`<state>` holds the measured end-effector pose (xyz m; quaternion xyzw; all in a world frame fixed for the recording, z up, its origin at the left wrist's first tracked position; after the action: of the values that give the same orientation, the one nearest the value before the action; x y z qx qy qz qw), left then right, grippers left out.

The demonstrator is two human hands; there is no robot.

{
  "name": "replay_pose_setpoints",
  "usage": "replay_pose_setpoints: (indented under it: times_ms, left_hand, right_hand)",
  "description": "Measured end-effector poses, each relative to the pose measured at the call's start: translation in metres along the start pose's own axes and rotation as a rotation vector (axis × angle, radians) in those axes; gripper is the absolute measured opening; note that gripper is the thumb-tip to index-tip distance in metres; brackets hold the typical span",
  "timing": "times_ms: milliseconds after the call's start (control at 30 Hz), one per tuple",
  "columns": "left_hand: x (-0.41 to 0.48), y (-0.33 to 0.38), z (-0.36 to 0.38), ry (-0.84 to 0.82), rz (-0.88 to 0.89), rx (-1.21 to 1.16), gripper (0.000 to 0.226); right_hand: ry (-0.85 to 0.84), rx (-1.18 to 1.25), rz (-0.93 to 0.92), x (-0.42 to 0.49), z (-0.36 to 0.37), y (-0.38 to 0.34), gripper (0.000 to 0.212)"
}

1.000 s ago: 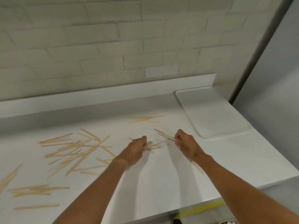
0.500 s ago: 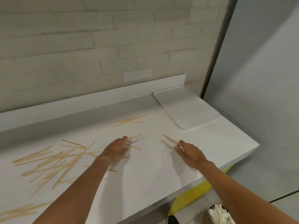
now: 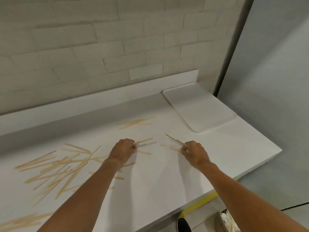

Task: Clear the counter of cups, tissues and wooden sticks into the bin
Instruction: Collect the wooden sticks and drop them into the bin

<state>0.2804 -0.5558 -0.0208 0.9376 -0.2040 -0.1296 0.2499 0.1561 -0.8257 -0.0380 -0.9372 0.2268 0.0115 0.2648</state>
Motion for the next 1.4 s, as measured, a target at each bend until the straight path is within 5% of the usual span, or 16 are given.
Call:
replay_pose_setpoints:
  times_ms: [333, 567, 833, 1100, 1400]
  left_hand:
    - [0.025, 0.005, 0.029, -0.128, 0.025, 0.304, 0.020]
    - [0.002, -0.003, 0.005, -0.022, -0.051, 0.099, 0.018]
    - [-0.039, 0.006, -0.024, -0.026, -0.035, -0.092, 0.010]
    - [-0.063, 0.062, 0.005, -0.028, 0.097, -0.198, 0.033]
    - [-0.081, 0.181, 0.090, -0.247, 0.233, -0.291, 0.034]
  right_hand:
    - [-0.178, -0.251, -0.183, 0.043, 0.042, -0.047, 0.017]
    - [-0.206, -0.241, -0.161, 0.045, 0.035, -0.052, 0.019]
    - [-0.251, 0.127, -0.059, 0.002, 0.026, -0.055, 0.006]
    - [-0.046, 0.307, 0.071, -0.076, -0.006, 0.012, 0.016]
    - [0.497, 0.597, 0.307, -0.146, -0.085, 0.155, 0.035]
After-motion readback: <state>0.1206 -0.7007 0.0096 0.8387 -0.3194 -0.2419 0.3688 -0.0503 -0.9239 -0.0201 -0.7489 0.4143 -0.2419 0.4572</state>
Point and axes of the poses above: each hand's wrist, its own x-axis towards the middle knuckle, its own z-axis out of the palm, y = z × x, the point moved 10 cm from there along x, towards the middle knuckle
